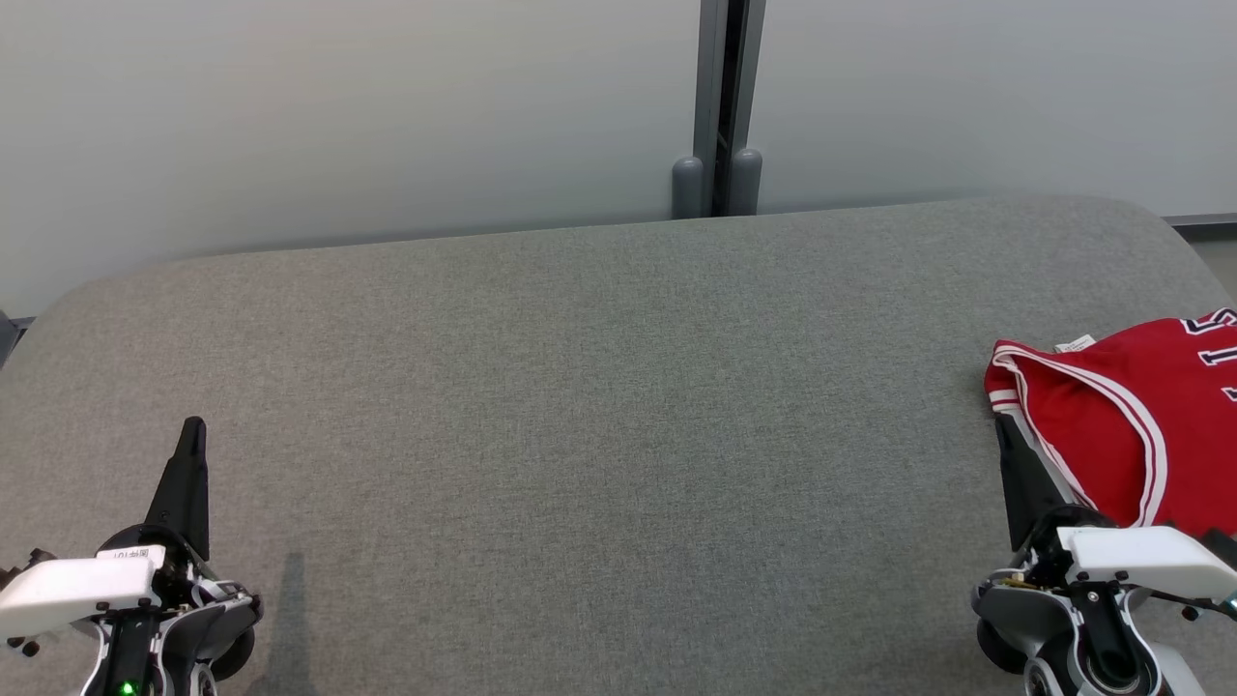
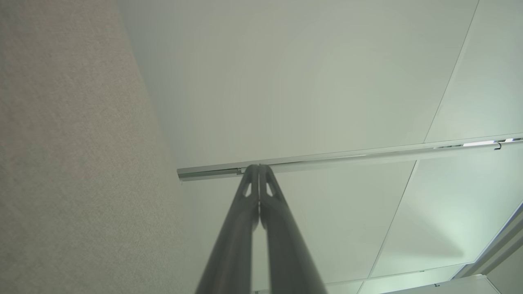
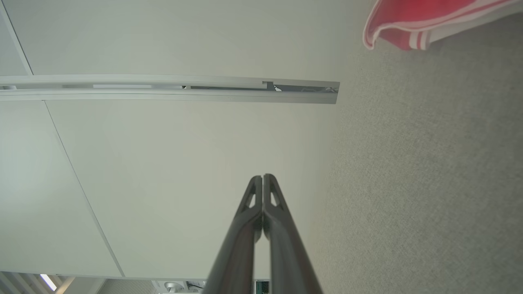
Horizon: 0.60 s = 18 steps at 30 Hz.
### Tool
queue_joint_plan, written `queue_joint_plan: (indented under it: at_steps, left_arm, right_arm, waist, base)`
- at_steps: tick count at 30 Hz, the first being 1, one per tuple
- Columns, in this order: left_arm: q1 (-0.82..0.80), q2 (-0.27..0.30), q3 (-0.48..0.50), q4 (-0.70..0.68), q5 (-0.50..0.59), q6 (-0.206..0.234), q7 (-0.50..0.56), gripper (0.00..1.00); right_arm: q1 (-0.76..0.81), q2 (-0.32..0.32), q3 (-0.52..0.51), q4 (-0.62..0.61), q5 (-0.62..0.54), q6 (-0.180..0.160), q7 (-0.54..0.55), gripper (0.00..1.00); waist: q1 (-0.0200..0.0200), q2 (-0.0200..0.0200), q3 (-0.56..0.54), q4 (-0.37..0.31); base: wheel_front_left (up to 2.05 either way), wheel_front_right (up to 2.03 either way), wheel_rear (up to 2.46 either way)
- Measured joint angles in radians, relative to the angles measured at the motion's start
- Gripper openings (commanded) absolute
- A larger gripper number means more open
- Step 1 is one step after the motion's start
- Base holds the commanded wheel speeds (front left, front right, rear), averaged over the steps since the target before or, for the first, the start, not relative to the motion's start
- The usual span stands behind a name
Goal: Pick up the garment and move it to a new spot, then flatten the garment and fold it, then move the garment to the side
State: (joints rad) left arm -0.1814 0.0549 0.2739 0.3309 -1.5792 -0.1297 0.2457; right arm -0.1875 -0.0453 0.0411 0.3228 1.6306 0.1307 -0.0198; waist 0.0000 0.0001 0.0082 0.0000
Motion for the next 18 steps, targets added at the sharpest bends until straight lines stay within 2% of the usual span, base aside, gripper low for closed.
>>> queue_joint_plan:
  at_steps: [18]
  left_arm:
    - [0.000,-0.001,0.002,0.000,0.000,0.000,0.000,0.00]
  right_arm:
    - [-0.003,0.000,0.000,0.000,0.000,0.000,-0.001,0.00]
  waist:
    - [0.0000,0.0000,0.000,0.000]
  base:
    - [0.00,0.00,0.00]
